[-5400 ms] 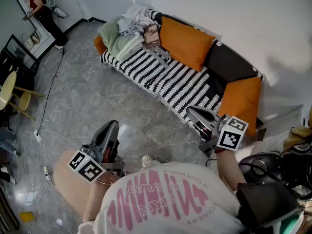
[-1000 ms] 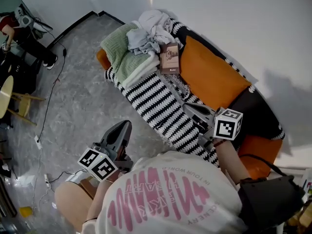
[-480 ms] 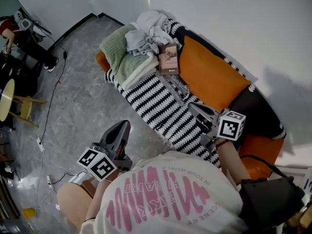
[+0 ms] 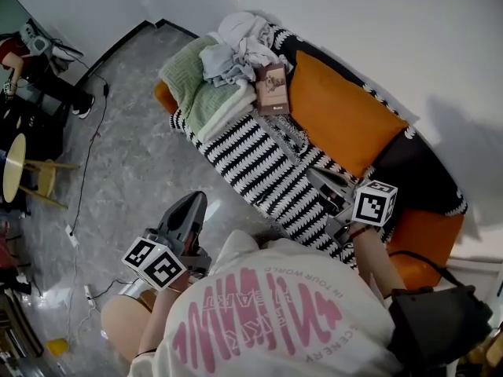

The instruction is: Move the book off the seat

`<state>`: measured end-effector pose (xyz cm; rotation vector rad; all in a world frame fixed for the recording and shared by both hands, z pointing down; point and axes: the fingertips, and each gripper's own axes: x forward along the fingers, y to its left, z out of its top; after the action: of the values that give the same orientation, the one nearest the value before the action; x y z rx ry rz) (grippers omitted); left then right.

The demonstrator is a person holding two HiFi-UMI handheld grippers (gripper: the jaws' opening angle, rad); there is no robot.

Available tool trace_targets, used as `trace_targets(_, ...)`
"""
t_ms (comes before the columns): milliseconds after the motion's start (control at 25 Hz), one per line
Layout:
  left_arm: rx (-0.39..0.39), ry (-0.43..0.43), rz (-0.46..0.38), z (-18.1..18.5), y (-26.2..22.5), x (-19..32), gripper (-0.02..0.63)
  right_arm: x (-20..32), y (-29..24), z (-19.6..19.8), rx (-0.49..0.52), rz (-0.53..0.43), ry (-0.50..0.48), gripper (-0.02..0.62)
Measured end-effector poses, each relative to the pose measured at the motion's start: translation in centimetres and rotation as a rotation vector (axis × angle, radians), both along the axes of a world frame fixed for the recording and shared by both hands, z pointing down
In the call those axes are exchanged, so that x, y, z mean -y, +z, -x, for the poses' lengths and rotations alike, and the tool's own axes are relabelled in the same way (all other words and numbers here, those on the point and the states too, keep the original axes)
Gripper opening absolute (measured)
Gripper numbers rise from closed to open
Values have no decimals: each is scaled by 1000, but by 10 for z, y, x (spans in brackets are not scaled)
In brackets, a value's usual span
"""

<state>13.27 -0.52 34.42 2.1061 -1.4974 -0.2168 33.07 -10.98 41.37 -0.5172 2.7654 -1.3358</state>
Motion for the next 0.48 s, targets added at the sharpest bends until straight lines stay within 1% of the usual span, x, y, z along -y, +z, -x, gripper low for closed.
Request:
trace_targets(160, -14, 19, 0, -2, 5, 5, 8, -1, 9, -6, -16, 12, 27, 8)
trace_targets(320, -14, 66, 3, 0, 7, 21, 8, 4, 6, -17, 0, 16, 97, 8)
trace_targets(480, -29, 103, -13, 8, 3, 44, 8, 14, 6, -20, 4, 15, 161, 8)
